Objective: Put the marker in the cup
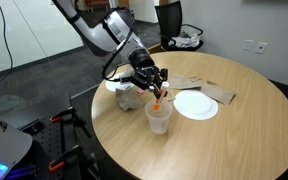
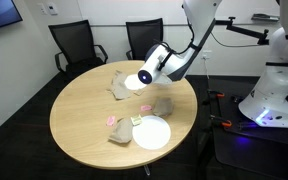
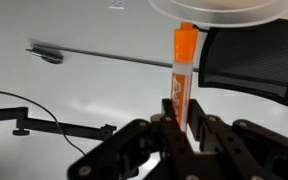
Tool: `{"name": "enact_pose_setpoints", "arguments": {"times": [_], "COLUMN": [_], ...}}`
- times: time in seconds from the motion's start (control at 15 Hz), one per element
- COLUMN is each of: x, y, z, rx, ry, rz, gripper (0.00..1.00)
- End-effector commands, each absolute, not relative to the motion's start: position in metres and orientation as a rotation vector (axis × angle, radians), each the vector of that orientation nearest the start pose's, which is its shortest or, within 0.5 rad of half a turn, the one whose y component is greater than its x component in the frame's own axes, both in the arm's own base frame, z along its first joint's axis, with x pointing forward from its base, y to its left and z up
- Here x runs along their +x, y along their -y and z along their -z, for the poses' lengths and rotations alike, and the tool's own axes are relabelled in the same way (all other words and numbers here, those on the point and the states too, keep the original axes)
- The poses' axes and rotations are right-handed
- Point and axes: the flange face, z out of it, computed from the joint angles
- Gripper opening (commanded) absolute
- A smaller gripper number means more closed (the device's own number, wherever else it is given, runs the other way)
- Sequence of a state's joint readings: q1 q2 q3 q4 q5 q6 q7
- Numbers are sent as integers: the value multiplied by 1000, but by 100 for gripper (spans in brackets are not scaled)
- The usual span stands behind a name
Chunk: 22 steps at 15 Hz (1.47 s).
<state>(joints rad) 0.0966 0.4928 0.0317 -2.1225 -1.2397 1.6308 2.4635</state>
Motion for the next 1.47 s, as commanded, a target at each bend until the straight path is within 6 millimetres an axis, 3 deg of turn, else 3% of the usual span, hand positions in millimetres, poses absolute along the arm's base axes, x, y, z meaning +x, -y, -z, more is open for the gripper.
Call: {"name": "enact_pose_setpoints", "arguments": {"times": [0.0,1.13,1.2,1.27,1.4], "x": [523,532,532,532,531], "y": [27,15,14,13,14], "z": [-172,-122,-121,-120,-120], "rx": [1371,1375,1370,1361,1339], "ry": [1325,1337,1342,1355,1387], "rz": [-913,-901,-908,-922,-945], "gripper": [5,5,45,47,61]}}
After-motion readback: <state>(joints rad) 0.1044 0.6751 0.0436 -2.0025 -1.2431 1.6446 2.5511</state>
